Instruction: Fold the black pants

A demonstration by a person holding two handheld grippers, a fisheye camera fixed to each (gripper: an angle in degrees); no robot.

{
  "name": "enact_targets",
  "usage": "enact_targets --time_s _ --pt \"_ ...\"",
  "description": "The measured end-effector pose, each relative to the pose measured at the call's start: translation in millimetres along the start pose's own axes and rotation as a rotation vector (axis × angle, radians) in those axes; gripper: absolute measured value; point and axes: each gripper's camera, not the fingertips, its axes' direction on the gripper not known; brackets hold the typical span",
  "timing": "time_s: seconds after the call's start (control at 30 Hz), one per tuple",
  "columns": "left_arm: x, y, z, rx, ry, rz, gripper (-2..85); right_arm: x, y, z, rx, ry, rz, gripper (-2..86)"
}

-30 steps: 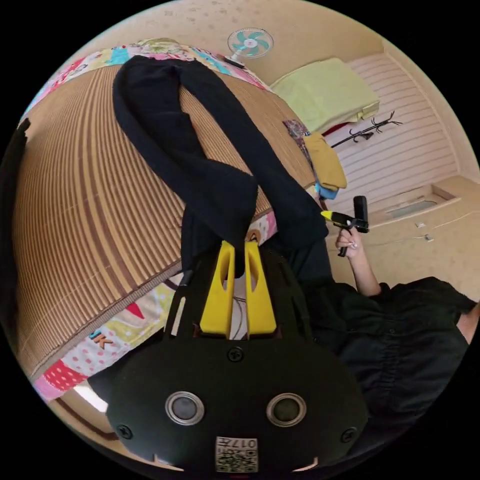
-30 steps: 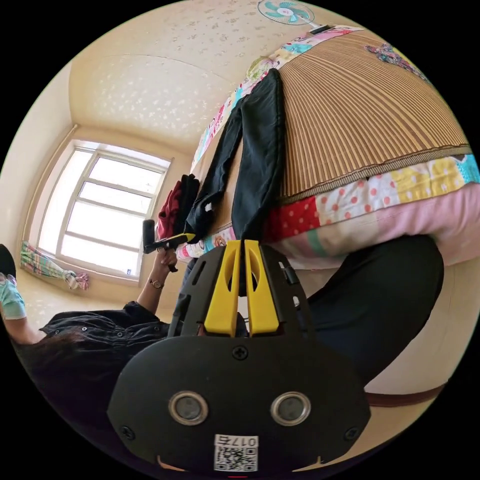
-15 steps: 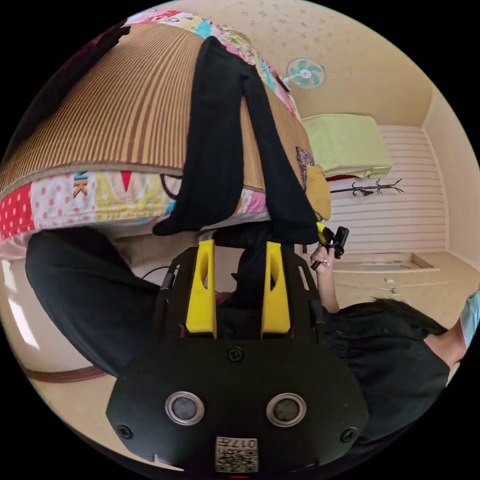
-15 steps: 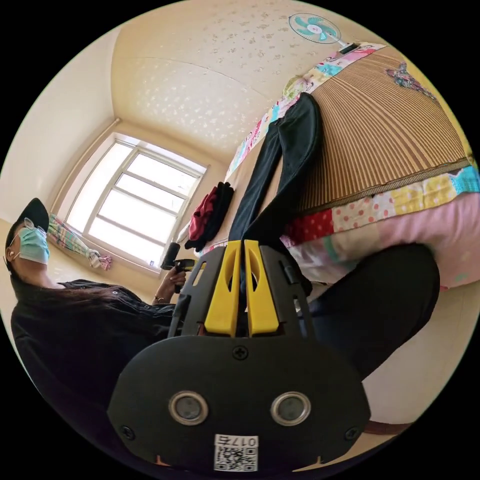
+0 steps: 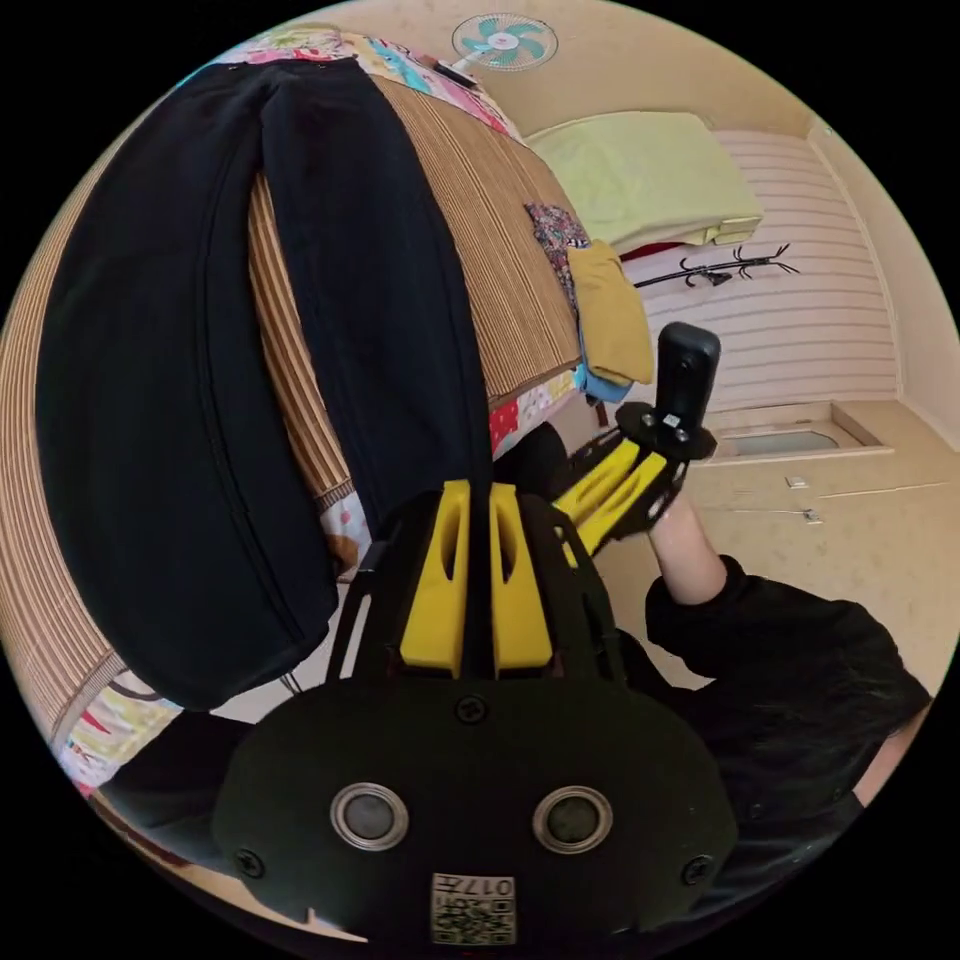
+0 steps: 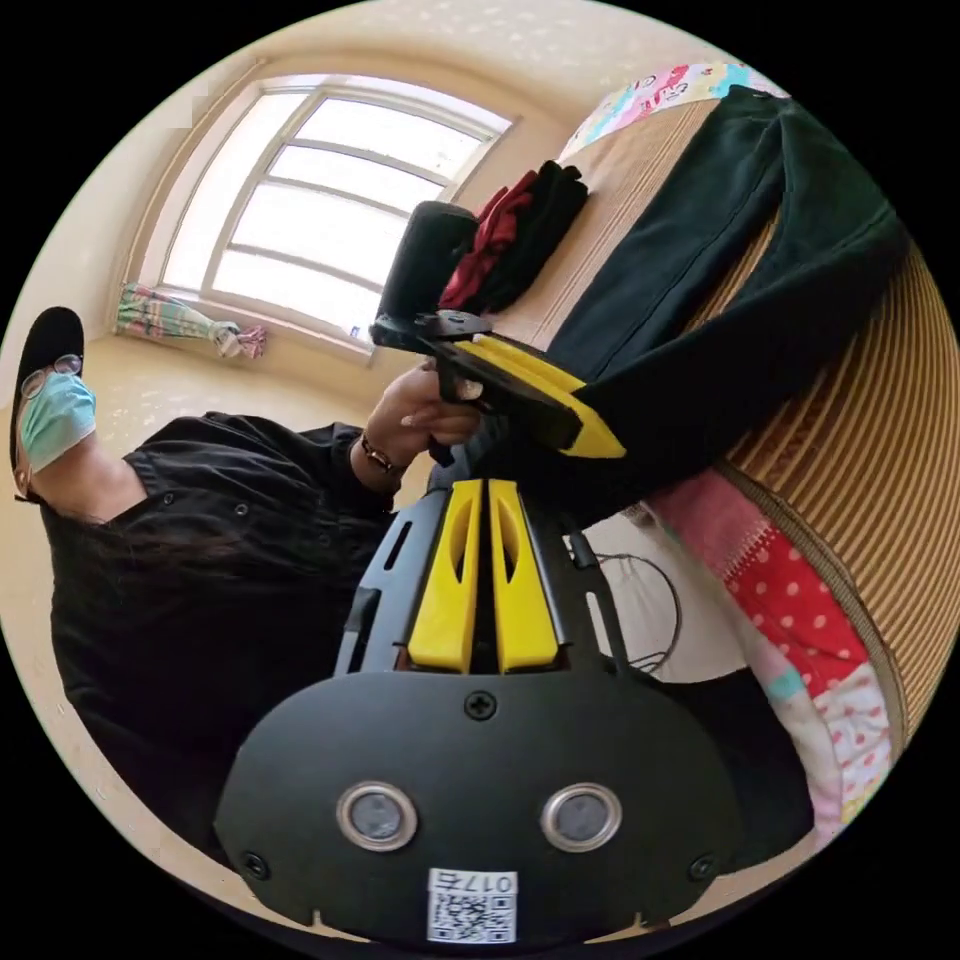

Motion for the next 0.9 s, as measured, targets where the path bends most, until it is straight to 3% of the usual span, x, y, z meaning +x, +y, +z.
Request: enact_targets --time_s 0.13,0.2,0.3,0.47,0.53,0.6,0.7,0.77,0.9 --pt "-20 27 -7 0.100 0.132 -0.082 3.6 74 -33 -86 0.127 0.210 0.246 9.6" --pt "-25 32 -10 0.114 0.154 -0.100 3.6 140 -70 -151 0.340 0.262 0.424 13.7" --pt "-31 36 -16 0.130 0.191 -0.112 3.6 207 -119 -200 0.631 0.190 0.543 14.8" --pt "-41 41 -24 0.179 0.309 -0.112 3.4 251 -170 -197 1.001 0.075 0.650 11.6" --pt "-43 47 -34 0.208 0.323 -0.092 3.4 244 -191 -194 1.031 0.164 0.713 7.4" --pt "-48 58 -47 0.253 0.342 -0.084 3.2 204 -231 -195 1.023 0.434 0.722 4.3" --pt "-67 88 -74 0.349 0.410 -0.139 3.0 139 -306 -169 0.893 0.676 0.508 3.4" --pt "-83 115 -92 0.418 0.469 -0.213 2.9 107 -340 -143 0.875 0.665 0.379 3.3" --pt "-96 151 -112 0.457 0.408 -0.269 3.5 89 -402 -78 0.745 0.428 0.248 3.7"
